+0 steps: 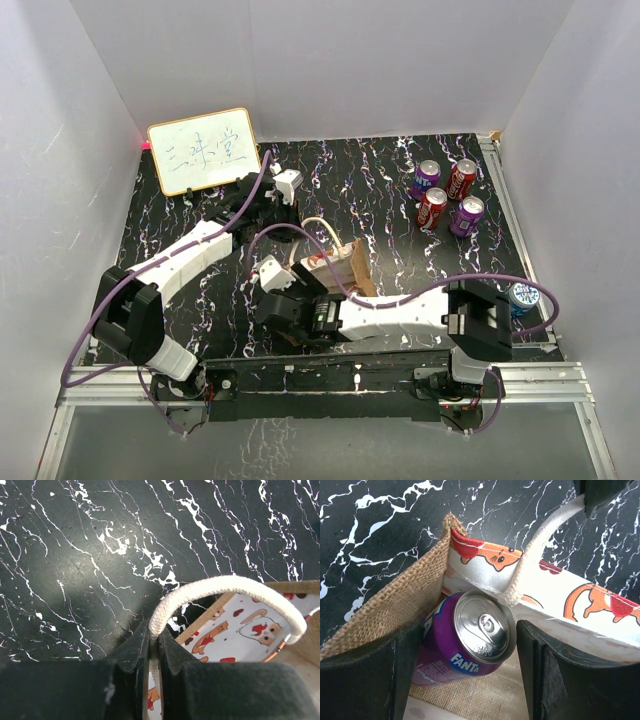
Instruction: Take the beverage out of the canvas bag
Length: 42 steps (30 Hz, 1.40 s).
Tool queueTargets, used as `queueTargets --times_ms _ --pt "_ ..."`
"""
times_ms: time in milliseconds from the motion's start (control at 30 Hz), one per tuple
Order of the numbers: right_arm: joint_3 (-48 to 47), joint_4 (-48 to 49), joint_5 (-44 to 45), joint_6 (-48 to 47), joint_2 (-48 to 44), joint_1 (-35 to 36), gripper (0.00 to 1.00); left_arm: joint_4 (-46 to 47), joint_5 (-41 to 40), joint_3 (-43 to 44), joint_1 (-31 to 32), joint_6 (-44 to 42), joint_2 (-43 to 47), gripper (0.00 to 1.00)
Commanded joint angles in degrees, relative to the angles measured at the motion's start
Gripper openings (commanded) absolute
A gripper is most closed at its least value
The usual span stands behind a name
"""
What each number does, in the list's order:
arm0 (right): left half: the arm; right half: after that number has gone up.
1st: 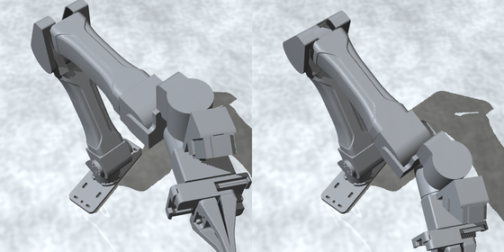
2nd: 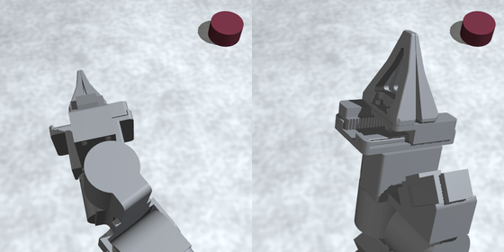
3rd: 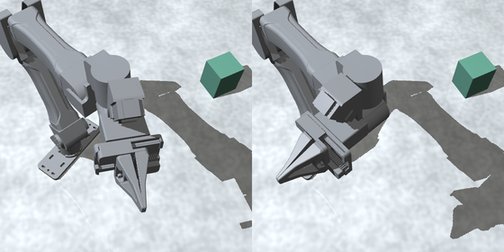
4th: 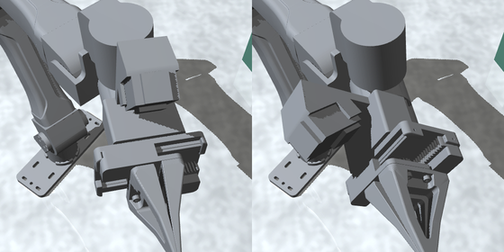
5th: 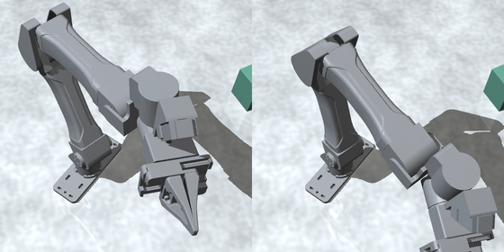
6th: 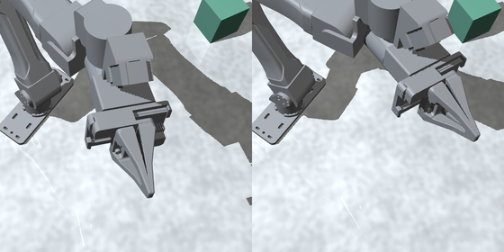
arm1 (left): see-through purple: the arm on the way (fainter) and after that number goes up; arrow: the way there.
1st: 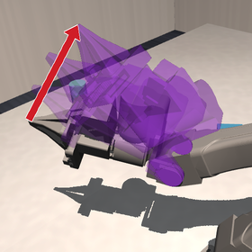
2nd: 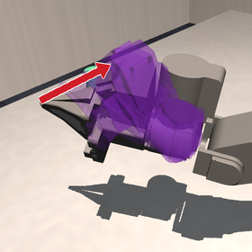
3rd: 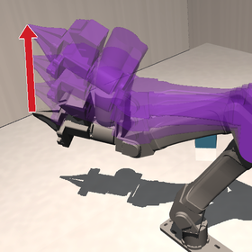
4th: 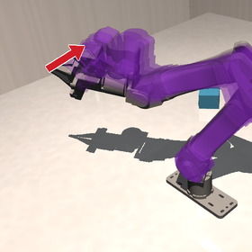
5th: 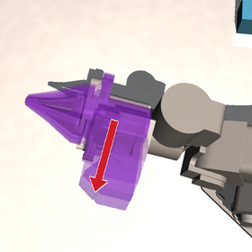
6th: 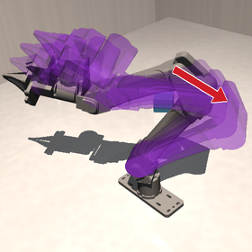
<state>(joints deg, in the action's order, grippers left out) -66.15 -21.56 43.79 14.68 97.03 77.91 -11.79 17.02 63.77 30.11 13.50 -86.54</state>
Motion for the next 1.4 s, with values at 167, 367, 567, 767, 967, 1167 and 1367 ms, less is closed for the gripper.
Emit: queueTargets --times_ms 167,367,567,767,967,1167,1367 --pt "2.58 -2.87 2.17 0.98 1.24 2.59 0.53 0.63 -2.10 1.27 -0.25 -0.23 1.56 0.00" --pt "7.93 2.16 -0.18 0.96 -3.76 2.34 0.52 0.98 -0.43 1.27 -0.24 -0.07 1.33 0.00" --pt "10.29 3.22 -0.45 0.56 -5.23 2.33 0.50 1.03 0.21 1.37 -0.28 -0.05 0.91 0.00" --pt "11.48 5.38 2.23 -0.45 -6.75 2.33 0.45 1.14 0.47 1.27 -0.24 0.04 0.70 0.00" --pt "12.39 5.05 8.01 0.72 -8.58 1.50 0.40 1.31 1.00 1.19 -0.23 0.04 -0.07 0.00" --pt "14.00 6.63 9.01 -1.25 -11.65 -0.21 0.39 1.38 1.71 1.25 -0.23 -0.05 0.03 0.00" --pt "15.09 8.74 7.67 -3.07 -14.33 -2.76 0.36 1.68 3.79 1.39 -0.23 0.29 -0.28 0.00"
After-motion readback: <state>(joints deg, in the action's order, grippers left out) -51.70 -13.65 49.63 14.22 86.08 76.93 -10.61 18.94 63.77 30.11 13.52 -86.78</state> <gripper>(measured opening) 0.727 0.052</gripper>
